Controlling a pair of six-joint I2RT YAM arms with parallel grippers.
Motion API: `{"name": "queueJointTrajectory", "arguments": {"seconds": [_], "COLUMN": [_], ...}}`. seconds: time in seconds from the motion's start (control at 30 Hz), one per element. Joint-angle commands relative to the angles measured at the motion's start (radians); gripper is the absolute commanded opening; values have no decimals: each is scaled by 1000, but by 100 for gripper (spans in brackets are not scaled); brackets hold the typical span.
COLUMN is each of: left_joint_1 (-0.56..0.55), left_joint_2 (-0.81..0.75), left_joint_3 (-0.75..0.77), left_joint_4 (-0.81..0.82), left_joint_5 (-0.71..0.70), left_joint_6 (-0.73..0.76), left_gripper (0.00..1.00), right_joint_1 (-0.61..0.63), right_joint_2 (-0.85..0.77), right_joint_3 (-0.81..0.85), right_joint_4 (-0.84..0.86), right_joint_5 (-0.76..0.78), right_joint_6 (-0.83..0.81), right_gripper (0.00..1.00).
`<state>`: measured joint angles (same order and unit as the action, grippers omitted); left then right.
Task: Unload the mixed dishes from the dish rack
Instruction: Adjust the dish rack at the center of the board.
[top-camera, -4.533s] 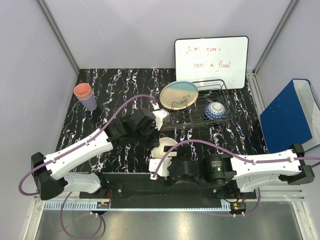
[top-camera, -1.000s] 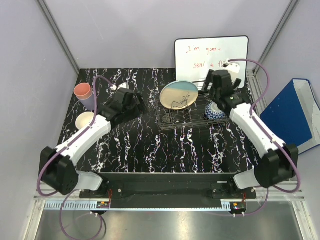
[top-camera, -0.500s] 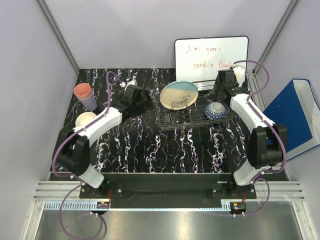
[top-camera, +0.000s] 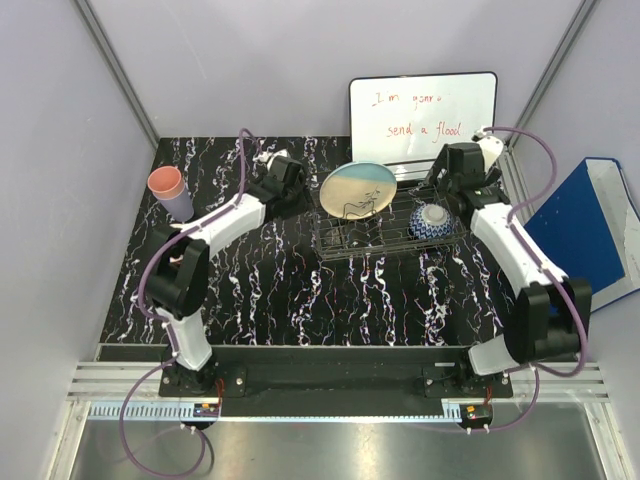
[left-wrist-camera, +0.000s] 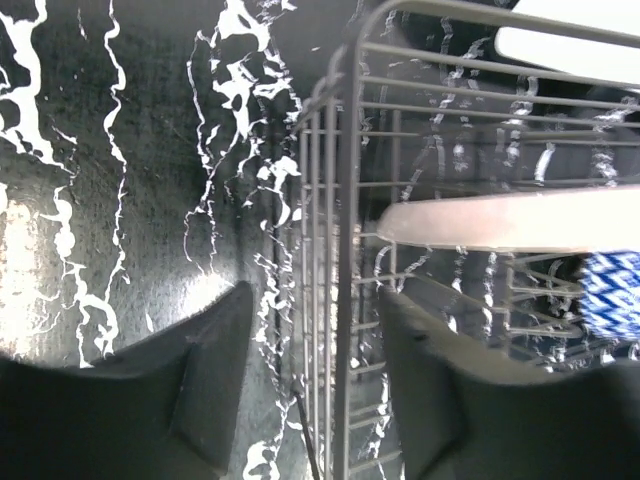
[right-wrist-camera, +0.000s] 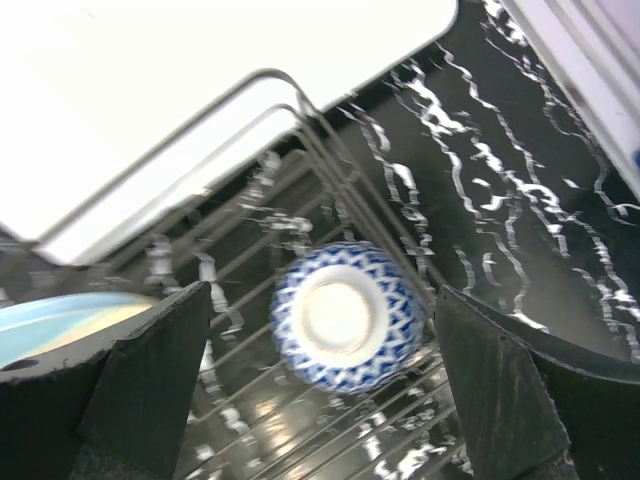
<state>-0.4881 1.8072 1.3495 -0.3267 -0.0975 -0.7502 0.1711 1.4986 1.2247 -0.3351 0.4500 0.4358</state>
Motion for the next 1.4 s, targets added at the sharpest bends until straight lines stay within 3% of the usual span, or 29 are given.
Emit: {"name": "queueJointTrajectory", "arguments": {"seconds": [0.0, 0.23, 0.33, 0.37, 0.4, 0.87, 0.9, 1.07, 1.2, 1.37], "left_joint_1": [3, 3, 3, 8, 11, 101, 105, 132, 132, 137], "left_joint_2": [59, 127, 144, 147, 153, 271, 282, 297, 253, 158], "left_joint_3": [71, 125, 146, 151, 167, 397, 413, 444, 425, 399], "left_joint_4": [-14, -41, -55, -58, -63, -146, -149, -166, -166, -179], "left_joint_5": [-13, 1, -11, -13, -16, 82, 114, 174, 153, 128], "left_joint_6": [35, 52, 68, 75, 77, 120, 123, 118, 130, 143], "left_gripper": [46, 37, 20, 5, 0, 0, 3, 48, 65, 73], "right_joint_1": [8, 33, 47, 50, 51, 54, 54, 62, 64, 73], "right_joint_2": [-167, -251, -267, -268, -273, -284, -285, -305, -310, -307], "right_joint_3": [-57, -91, -93, -96, -99, -149, -151, -169, -179, -174], "right_joint_4": [88, 82, 76, 76, 76, 96, 97, 105, 113, 111], "right_joint_5": [-85, -91, -85, -82, -80, -91, -91, -68, -70, -82], "right_joint_6": [101, 96, 84, 83, 80, 77, 73, 49, 49, 50], "right_gripper": [99, 98, 98, 98, 98, 98, 98, 99, 99, 99]}}
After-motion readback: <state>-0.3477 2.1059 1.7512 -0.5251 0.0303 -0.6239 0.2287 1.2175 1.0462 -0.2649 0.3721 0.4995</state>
